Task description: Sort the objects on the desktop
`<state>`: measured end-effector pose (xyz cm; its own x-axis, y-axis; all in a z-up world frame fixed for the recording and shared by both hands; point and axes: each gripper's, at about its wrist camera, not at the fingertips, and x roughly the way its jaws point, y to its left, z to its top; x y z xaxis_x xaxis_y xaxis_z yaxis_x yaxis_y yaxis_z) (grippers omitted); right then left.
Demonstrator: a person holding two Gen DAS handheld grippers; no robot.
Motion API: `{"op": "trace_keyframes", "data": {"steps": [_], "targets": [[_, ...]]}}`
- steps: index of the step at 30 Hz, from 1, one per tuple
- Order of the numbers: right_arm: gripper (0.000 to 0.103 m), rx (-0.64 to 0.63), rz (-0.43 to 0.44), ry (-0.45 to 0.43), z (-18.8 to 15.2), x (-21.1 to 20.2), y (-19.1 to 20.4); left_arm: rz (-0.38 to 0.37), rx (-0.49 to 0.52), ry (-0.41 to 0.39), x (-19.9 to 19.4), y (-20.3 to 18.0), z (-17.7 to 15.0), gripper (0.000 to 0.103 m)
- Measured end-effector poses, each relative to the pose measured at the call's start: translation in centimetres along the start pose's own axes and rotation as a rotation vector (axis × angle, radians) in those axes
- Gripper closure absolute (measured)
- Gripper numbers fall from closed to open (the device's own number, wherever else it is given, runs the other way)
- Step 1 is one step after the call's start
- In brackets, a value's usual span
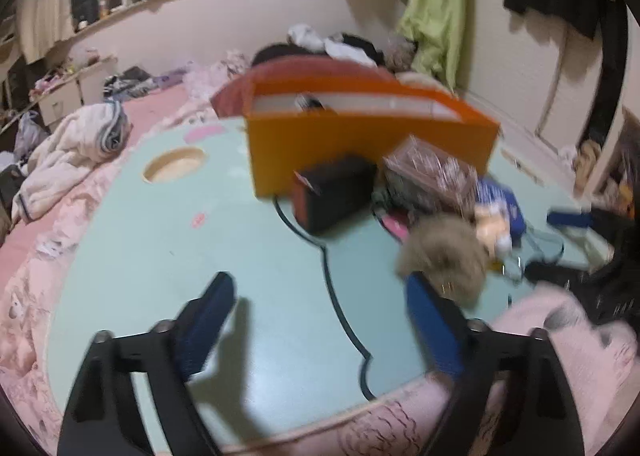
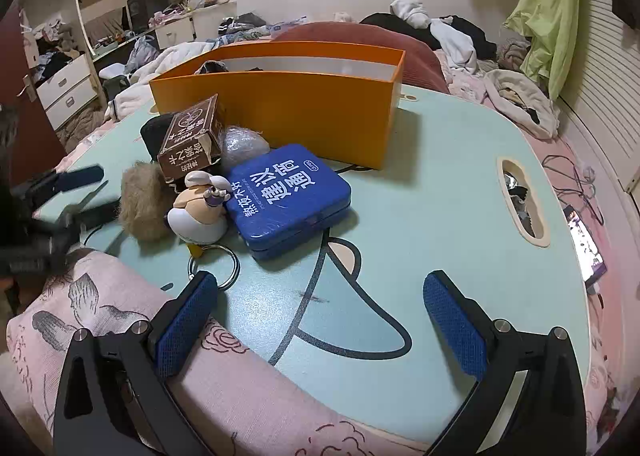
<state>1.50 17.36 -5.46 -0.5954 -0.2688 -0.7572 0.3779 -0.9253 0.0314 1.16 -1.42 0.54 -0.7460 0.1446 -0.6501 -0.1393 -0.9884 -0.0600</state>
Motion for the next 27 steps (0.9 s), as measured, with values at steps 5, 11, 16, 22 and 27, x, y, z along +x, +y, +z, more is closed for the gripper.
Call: {"op": "trace_keyframes", "data": {"steps": [5, 11, 16, 22, 27], "targets": [[0.001, 0.0, -0.001, 0.001, 0.0, 0.0, -0.1, -0.033, 0.003, -0.033, 1.0, 1.1, 3.3, 0.022], [0.001, 0.0, 0.0, 0.0, 0.0, -0.1, 0.0, -0.108, 0.147, 0.038, 5.2, 0.2, 6.4, 0.023], [0.001, 0.0, 0.0, 0.0, -0.1, -0.1, -0.1, -0.13, 0.204, 0.126, 7.4, -0.8, 6.6, 0.076], [0.001, 0.009, 0.004, -0.006, -0.1, -0.2, -0.1, -0.075, 0.17, 0.092, 5.2, -0.9, 4.6, 0.076], [0.001, 0.1, 0.019, -0.045, -0.4, -0.8, -1.3, -0.053, 0.062, 0.044, 2.3, -0.2, 1.5, 0.076]]}}
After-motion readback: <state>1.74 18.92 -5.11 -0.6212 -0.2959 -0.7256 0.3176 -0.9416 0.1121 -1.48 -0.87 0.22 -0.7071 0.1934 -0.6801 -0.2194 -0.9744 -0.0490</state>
